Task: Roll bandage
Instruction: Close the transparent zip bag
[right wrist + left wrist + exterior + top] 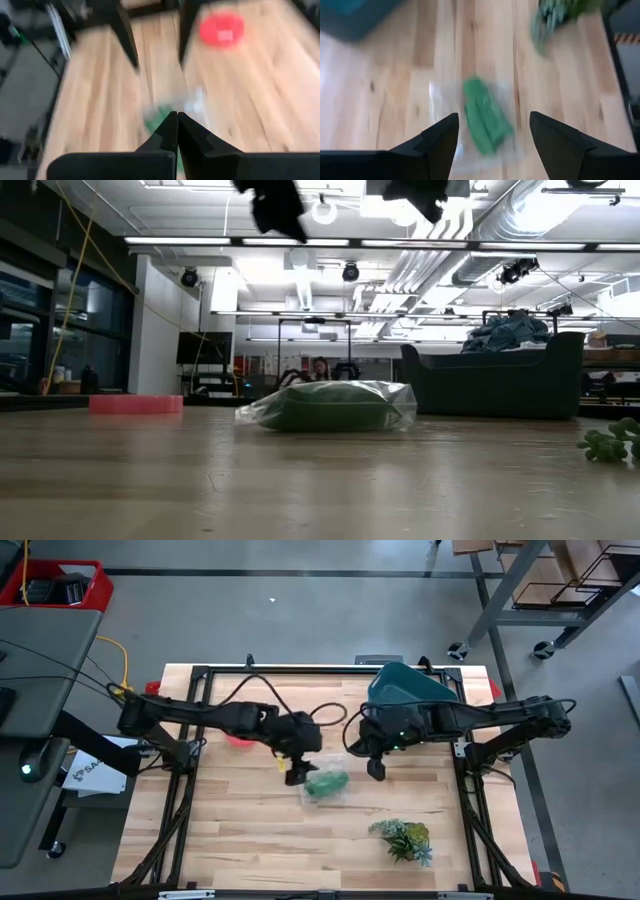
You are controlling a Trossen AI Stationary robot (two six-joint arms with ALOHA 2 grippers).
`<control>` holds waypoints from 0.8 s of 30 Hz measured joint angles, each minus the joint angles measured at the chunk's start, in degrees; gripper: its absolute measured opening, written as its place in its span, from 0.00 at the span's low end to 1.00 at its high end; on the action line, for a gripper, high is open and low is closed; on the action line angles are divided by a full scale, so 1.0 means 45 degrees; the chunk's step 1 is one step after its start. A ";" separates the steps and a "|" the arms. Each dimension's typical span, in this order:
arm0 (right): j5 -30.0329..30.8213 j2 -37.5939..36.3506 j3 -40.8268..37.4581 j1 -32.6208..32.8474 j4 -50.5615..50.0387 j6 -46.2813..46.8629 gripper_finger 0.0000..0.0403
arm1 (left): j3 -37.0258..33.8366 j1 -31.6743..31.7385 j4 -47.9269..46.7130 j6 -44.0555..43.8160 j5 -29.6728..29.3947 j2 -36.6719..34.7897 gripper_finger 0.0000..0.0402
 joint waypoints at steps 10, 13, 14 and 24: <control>-0.0194 -0.0005 0.0000 0.0000 -0.2257 0.1015 0.00 | -0.7274 0.0522 0.4239 -0.3528 0.0203 -0.3360 0.60; -0.0199 -0.0005 0.0000 0.0000 -0.2233 0.1509 0.00 | -0.8215 0.1248 0.5401 -0.3891 0.0368 -0.3394 0.60; -0.0199 -0.0005 0.0000 0.0000 -0.2233 0.1736 0.00 | -0.8270 0.1502 0.5453 -0.3552 0.0369 -0.3192 0.60; -0.0248 -0.0005 -0.0005 0.0034 -0.2190 0.3799 0.00 | -0.6920 0.2779 0.3579 0.3643 0.1387 0.0567 0.52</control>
